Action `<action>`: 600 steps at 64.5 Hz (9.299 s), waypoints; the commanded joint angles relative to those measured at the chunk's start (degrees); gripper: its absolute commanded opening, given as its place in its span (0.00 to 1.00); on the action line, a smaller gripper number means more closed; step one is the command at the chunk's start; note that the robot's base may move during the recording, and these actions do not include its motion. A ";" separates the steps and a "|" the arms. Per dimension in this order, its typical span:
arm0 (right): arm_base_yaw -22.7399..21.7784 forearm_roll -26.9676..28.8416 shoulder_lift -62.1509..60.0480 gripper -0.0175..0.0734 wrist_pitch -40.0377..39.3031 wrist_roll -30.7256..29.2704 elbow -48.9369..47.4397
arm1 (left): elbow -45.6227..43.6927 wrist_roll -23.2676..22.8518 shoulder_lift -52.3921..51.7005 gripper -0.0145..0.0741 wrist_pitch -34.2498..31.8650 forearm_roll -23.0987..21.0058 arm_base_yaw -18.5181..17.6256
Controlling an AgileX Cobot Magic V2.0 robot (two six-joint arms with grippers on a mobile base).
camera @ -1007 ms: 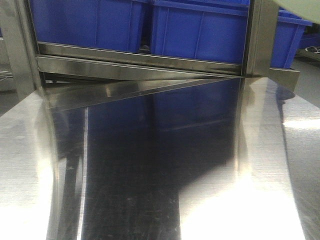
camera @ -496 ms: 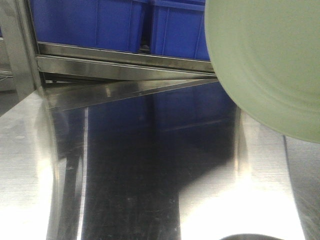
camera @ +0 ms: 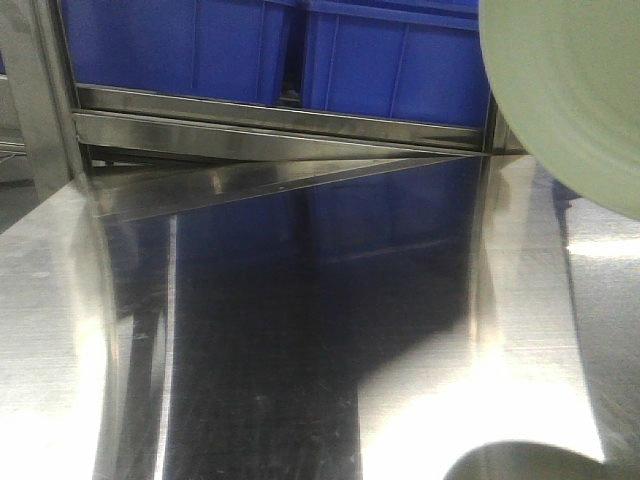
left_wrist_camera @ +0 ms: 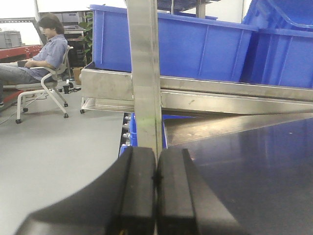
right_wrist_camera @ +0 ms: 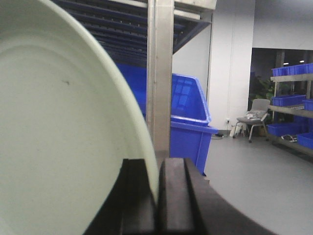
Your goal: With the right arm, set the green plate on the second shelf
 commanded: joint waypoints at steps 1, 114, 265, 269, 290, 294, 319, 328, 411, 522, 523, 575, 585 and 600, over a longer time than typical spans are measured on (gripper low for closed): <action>-0.41 0.57 0.49 0.25 -7.09 -0.07 -1.42 | 2.27 -0.33 -1.13 0.31 -5.42 -0.37 -0.12; -0.41 0.57 0.49 0.25 -6.92 -0.07 -1.42 | 2.27 -0.33 -1.13 0.31 -5.42 -0.37 -0.12; -0.35 0.57 0.49 0.25 -6.92 -0.07 -1.42 | 2.27 -0.33 -1.13 0.31 -5.42 -0.37 -0.24; -0.35 0.57 0.49 0.25 -6.92 -0.07 -1.42 | 2.27 -0.33 -1.13 0.31 -5.42 -0.37 -0.24; -0.35 0.57 0.49 0.25 -6.92 -0.07 -1.42 | 2.27 -0.33 -1.13 0.31 -5.42 -0.37 -0.24; -0.35 0.57 0.49 0.25 -6.92 -0.07 -1.42 | 2.27 -0.33 -1.13 0.31 -5.42 -0.37 -0.24; -0.35 0.57 0.49 0.25 -6.92 -0.07 -1.42 | 2.27 -0.33 -1.13 0.31 -5.42 -0.37 -0.24; -0.35 0.57 0.49 0.25 -6.92 -0.07 -1.42 | 2.27 -0.33 -1.13 0.31 -5.42 -0.37 -0.24; -0.32 0.57 0.59 0.25 -6.62 -0.07 -1.42 | 2.27 -0.33 -1.02 0.31 -5.42 -0.37 -0.24; -0.32 0.57 0.59 0.25 -6.46 -0.07 -1.42 | 2.27 -0.33 -1.02 0.31 -5.42 -0.37 -0.24; -0.32 0.57 0.59 0.25 -6.46 -0.07 -1.42 | 2.27 -0.33 -1.02 0.31 -5.42 -0.37 -0.24; -0.32 0.57 0.59 0.25 -6.46 -0.07 -1.42 | 2.27 -0.33 -1.02 0.31 -5.42 -0.37 -0.24; -0.32 0.57 0.59 0.25 -6.46 -0.07 -1.42 | 2.27 -0.33 -1.02 0.31 -5.42 -0.37 -0.24; -0.32 0.57 0.59 0.25 -6.46 -0.07 -1.42 | 2.27 -0.33 -1.02 0.31 -5.42 -0.37 -0.24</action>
